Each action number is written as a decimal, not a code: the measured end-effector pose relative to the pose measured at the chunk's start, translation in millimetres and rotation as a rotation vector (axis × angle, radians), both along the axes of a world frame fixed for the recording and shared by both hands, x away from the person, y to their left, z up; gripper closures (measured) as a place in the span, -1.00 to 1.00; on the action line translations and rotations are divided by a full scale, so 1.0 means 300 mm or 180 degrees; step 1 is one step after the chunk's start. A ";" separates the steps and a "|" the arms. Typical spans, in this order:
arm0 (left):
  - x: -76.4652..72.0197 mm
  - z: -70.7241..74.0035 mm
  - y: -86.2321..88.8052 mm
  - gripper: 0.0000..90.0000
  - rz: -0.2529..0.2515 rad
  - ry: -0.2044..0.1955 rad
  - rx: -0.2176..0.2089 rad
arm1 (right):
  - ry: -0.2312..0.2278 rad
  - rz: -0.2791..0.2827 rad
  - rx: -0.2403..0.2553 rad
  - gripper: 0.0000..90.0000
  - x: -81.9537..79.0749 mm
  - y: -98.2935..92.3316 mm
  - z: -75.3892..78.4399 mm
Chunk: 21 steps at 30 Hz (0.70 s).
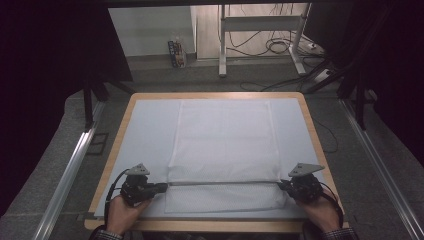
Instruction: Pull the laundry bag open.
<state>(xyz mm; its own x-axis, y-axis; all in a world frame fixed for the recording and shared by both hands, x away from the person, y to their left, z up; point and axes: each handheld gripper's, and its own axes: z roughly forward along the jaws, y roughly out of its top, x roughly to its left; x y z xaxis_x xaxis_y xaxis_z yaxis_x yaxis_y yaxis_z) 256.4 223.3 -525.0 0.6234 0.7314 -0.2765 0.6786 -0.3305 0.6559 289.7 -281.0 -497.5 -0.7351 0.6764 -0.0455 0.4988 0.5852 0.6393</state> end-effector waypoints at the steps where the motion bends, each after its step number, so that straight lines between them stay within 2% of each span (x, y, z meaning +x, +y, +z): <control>1: 0.000 -0.001 0.005 0.94 0.0010 0.0012 -0.0015 | 0.0008 0.0004 0.0007 0.87 0.001 -0.001 0.000; 6: 0.005 -0.005 0.023 0.94 0.0048 0.0059 -0.0109 | 0.0034 0.0019 0.0017 0.87 0.001 0.000 -0.003; 9: 0.008 -0.010 0.028 0.94 0.0122 0.0078 0.0006 | 0.0062 -0.0003 -0.0006 0.87 -0.001 0.002 -0.006; 15: 0.008 -0.013 0.028 0.94 0.0124 0.0135 0.0018 | 0.0111 0.0006 -0.0036 0.87 -0.001 0.006 -0.012; 17: 0.007 -0.011 0.028 0.94 0.0118 0.0165 0.0046 | 0.0157 0.0056 0.0003 0.84 -0.003 0.005 -0.013; 21: -0.003 -0.010 0.031 0.94 0.0096 0.0194 0.0074 | 0.0144 0.0081 0.0004 0.81 -0.010 0.009 -0.012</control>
